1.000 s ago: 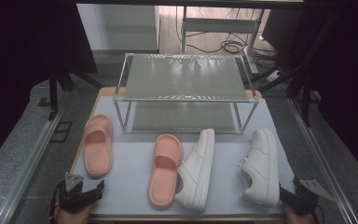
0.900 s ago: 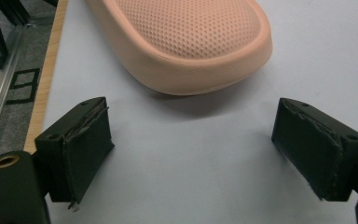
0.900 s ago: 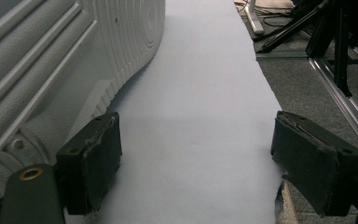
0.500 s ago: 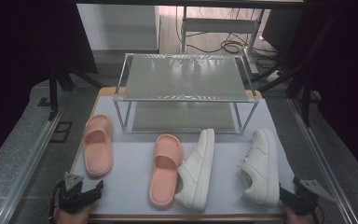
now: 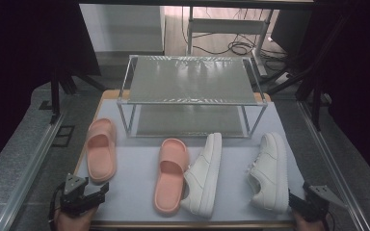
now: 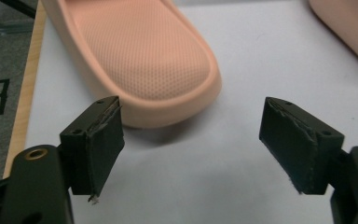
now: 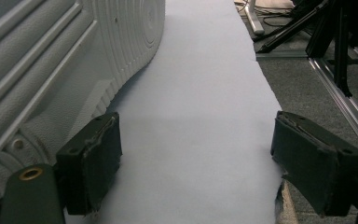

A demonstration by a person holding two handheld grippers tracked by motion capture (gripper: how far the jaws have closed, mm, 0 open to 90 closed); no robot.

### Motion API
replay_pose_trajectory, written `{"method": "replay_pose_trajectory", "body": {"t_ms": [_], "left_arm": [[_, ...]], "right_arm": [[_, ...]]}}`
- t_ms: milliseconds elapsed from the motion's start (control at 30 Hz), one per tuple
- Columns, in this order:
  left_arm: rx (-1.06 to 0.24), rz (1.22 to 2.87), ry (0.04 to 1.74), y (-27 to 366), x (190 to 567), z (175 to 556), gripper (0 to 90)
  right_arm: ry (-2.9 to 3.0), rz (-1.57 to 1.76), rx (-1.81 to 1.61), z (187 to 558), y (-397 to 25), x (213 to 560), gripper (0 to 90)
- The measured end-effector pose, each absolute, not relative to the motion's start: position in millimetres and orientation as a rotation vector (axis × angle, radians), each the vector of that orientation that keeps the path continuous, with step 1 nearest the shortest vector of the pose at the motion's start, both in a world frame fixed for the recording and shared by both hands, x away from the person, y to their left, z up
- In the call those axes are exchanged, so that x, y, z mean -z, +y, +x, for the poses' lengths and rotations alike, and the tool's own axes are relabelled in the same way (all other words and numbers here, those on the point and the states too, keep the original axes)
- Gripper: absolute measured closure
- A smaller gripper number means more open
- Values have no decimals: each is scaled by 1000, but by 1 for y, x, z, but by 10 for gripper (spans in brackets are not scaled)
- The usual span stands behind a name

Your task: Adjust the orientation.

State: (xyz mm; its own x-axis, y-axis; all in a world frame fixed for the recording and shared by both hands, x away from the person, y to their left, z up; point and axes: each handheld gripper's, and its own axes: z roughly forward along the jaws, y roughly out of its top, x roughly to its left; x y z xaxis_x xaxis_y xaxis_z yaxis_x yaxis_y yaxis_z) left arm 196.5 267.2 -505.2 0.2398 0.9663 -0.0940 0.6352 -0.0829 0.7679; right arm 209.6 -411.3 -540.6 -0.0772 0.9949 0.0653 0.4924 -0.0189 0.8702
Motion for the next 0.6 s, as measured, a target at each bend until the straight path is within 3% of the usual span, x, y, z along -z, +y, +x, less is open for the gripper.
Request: {"method": "replay_pose_trajectory", "body": {"t_ms": [600], "left_arm": [[-558, 1841, 1422, 256, 490, 236, 284]], "right_arm": [[1633, 1568, -1023, 210, -411, 541, 161]]}}
